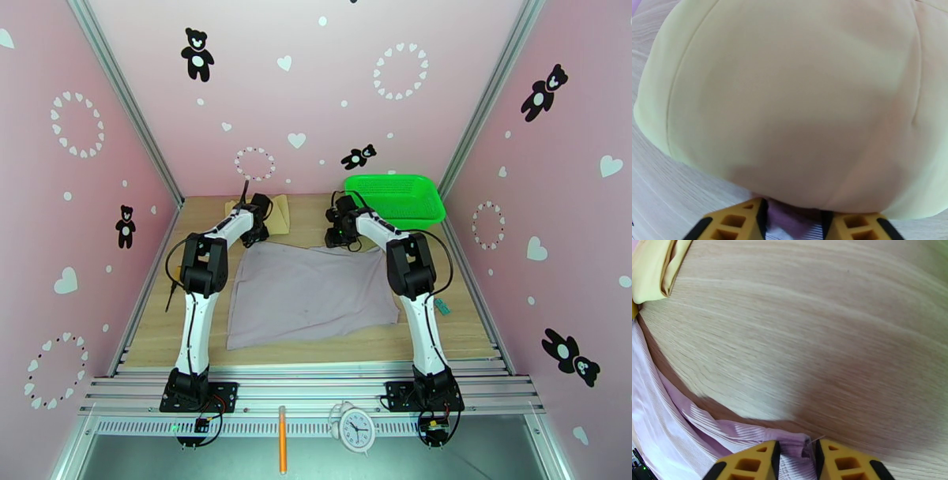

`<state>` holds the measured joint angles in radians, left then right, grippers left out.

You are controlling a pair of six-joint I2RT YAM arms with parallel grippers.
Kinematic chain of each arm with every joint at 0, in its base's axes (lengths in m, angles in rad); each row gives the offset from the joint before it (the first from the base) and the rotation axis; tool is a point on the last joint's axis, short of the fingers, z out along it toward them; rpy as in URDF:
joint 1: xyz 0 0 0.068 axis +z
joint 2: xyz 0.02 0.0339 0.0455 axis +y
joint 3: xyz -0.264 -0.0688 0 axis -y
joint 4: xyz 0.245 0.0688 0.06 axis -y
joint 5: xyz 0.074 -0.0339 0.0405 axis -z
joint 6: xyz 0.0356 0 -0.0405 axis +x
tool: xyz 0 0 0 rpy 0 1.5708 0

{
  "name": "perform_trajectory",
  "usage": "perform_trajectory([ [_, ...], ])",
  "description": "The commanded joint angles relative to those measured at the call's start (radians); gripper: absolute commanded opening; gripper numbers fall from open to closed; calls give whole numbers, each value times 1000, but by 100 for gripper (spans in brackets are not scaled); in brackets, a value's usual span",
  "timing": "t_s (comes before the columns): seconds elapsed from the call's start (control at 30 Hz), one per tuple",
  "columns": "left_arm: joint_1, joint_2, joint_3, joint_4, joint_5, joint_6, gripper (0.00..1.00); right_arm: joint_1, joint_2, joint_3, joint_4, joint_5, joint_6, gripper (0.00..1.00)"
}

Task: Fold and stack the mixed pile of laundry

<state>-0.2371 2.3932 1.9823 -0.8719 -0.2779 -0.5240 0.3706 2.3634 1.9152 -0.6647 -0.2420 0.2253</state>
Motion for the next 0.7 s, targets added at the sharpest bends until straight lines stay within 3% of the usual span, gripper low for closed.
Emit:
perform_trajectory([
  [0.0,7,15,-11,-12,1,5,32,11,15,4,-31,-4,2,31],
  [0.17,7,21,-8,-10,3,-1,1,10,11,5,-15,7,10,3],
  [0.47,6,-36,6,-14,-26,15,0,-5,-43,48,0,57,33,0],
  [0.67,7,-127,-46,10,-47,38,0,-10,-158,-45,48,51,29,0],
])
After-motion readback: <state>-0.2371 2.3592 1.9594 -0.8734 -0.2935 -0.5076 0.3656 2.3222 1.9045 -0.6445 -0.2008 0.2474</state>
